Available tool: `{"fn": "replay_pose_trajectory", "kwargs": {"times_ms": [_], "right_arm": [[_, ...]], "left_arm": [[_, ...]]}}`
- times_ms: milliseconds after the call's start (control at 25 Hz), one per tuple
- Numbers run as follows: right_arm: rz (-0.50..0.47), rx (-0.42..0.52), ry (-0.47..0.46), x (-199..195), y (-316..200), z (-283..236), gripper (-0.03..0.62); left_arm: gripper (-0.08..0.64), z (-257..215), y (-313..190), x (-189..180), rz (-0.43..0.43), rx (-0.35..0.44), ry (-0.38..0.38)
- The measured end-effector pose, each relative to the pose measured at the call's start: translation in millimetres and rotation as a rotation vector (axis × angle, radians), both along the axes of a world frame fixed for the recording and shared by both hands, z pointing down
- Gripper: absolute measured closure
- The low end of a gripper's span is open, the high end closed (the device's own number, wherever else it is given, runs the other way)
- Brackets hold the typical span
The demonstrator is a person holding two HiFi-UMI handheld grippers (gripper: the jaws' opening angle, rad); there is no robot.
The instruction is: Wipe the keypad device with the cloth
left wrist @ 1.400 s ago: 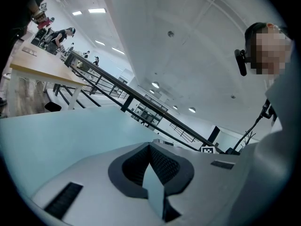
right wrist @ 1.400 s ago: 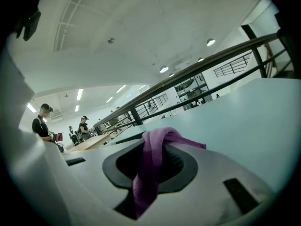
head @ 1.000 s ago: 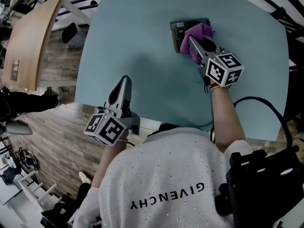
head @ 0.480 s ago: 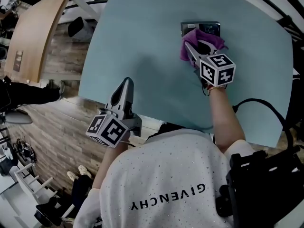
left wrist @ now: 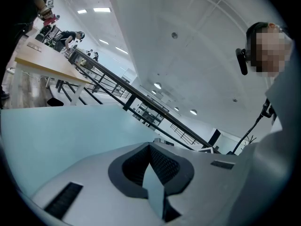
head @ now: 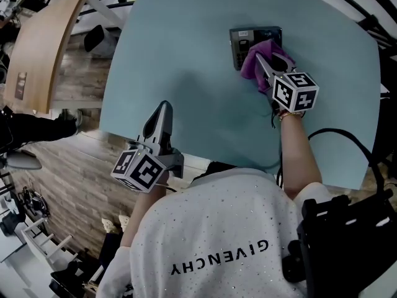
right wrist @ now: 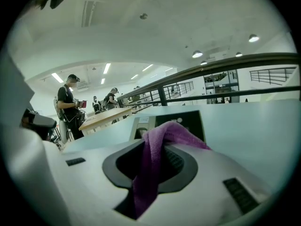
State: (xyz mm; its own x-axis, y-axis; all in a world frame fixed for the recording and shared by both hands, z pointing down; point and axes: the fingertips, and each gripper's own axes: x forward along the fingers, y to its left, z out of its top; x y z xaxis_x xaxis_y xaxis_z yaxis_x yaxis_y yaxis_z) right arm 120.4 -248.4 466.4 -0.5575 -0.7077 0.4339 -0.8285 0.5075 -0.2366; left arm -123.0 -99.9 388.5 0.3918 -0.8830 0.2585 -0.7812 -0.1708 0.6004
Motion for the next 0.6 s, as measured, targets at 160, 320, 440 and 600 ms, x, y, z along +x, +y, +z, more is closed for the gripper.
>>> {"fn": "replay_pose_trajectory", "kwargs": {"times_ms": [160, 320, 440, 600], "right_arm": [[0.072, -0.012, -0.037, 28, -8, -1, 0.517], [0.117, -0.011, -0.054, 48, -12, 1, 0.517], [0.155, -0.011, -0.097, 54, -12, 2, 0.517], [0.176, -0.009, -0.106, 61, -9, 4, 0.517]], "left_arm": [[0.56, -1, -5, 4, 0.001, -0.005, 0.002], [0.56, -1, -6, 5, 0.003, -0.004, -0.002], [0.56, 1, -4, 2, -0.001, -0.005, -0.005], [0.56, 3, -2, 2, 0.001, -0.003, -0.008]]}}
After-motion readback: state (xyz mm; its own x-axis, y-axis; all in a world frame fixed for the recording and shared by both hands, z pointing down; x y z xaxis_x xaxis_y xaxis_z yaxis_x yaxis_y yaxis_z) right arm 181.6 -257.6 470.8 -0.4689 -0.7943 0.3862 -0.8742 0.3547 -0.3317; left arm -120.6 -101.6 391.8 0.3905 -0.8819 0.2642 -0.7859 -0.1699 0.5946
